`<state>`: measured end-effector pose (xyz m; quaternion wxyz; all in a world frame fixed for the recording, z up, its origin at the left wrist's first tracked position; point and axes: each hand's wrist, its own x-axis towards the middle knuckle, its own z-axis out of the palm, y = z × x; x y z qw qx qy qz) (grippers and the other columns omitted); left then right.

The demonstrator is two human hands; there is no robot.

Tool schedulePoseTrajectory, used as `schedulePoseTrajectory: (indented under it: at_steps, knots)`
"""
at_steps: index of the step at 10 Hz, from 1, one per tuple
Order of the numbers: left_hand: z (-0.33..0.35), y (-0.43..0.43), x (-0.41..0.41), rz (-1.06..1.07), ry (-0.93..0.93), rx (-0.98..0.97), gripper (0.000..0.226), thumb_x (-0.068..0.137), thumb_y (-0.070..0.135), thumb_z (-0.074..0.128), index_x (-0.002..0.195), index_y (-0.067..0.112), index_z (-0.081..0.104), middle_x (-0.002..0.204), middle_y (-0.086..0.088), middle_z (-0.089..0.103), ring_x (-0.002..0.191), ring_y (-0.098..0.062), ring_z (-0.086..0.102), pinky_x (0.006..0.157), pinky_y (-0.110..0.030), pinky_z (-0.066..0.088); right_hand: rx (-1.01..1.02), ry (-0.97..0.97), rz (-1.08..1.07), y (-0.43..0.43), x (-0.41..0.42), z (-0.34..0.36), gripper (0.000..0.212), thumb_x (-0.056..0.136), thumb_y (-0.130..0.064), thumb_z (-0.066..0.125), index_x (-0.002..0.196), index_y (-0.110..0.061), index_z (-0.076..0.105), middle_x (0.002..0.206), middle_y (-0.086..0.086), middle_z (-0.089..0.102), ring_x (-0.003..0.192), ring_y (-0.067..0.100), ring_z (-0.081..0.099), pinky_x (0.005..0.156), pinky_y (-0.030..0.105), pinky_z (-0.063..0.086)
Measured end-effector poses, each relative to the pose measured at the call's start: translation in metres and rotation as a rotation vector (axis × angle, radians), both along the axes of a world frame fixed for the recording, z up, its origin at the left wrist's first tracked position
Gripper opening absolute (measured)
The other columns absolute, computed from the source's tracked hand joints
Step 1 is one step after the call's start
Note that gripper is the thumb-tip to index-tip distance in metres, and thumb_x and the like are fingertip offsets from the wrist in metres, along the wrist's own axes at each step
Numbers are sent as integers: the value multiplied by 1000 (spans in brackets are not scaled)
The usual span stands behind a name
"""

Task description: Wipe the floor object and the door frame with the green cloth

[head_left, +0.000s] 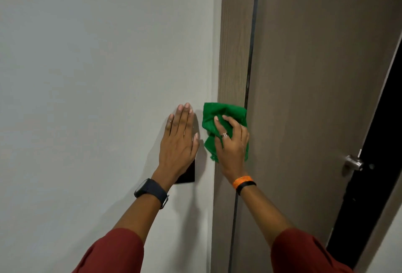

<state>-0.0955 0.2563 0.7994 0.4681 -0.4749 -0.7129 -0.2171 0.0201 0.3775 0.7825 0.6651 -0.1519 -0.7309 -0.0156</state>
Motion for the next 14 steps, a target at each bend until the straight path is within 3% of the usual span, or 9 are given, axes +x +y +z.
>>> schedulePoseTrajectory:
  at_steps: [2, 4, 6, 7, 8, 9, 11, 12, 14]
  knots:
    - [-97, -46, 22, 14, -137, -104, 65, 105, 29, 33, 163, 2, 18, 172, -18, 19, 161, -30, 13, 132, -46, 14, -251, -153, 126, -29, 13, -90, 40, 92, 8, 68, 130, -7, 71, 124, 13, 68, 116, 19, 46, 106, 34, 42]
    - [-209, -102, 42, 90, -330, -281, 68, 105, 29, 35, 163, 2, 13, 172, -19, 18, 160, -31, 14, 131, -45, 12, -758, -411, 343, -80, 38, -207, 34, 102, -9, 59, 128, -28, 68, 131, -3, 57, 118, 0, 46, 102, 6, 37]
    - [-354, -159, 60, 167, -605, -488, 65, 105, 29, 27, 161, -2, 20, 171, -18, 19, 159, -31, 17, 131, -47, 19, -960, -635, 316, -149, 34, -343, 21, 105, -13, 62, 97, -32, 63, 107, -13, 51, 101, -2, 56, 97, 21, 46]
    - [-447, -185, 65, 179, -726, -558, 66, 105, 31, 26, 160, -3, 22, 170, -19, 21, 158, -32, 19, 131, -47, 19, -1046, -787, 415, -171, 33, -435, 25, 103, -6, 59, 120, -22, 69, 126, 1, 58, 119, 17, 53, 106, 27, 42]
    - [-562, -210, 69, 185, -812, -611, 66, 107, 36, 26, 161, -2, 21, 170, -16, 14, 159, -30, 16, 132, -44, 13, -1012, -1017, 375, -184, 29, -551, 31, 102, -7, 57, 130, -16, 68, 133, 13, 58, 124, 24, 50, 101, 16, 30]
    - [-670, -224, 70, 185, -872, -712, 67, 108, 40, 25, 162, 0, 21, 172, -16, 16, 161, -28, 11, 132, -46, 15, -989, -1094, 309, -193, 24, -663, 31, 102, -8, 57, 130, -15, 68, 134, 13, 58, 125, 27, 50, 103, 23, 32]
    - [-827, -221, 59, 194, -1011, -806, 71, 105, 43, 17, 161, -1, 21, 172, -17, 18, 161, -30, 11, 132, -47, 11, -876, -1256, 236, -198, 20, -817, 30, 104, -16, 59, 129, -1, 66, 133, 22, 61, 123, 40, 57, 104, 55, 51]
    - [-880, -219, 58, 204, -1078, -824, 67, 108, 40, 25, 161, 0, 19, 172, -17, 17, 160, -30, 12, 132, -47, 10, -727, -1425, 204, -206, 26, -859, 61, 104, -37, 59, 152, 0, 47, 157, 24, 47, 148, 43, 43, 116, 56, 44]
    - [-883, -226, 58, 189, -1128, -776, 64, 110, 32, 39, 161, -1, 18, 171, -19, 16, 160, -32, 11, 131, -44, 2, -649, -1382, 173, -207, 23, -851, 74, 107, -47, 53, 161, -2, 31, 171, 18, 27, 161, 35, 22, 128, 56, 29]
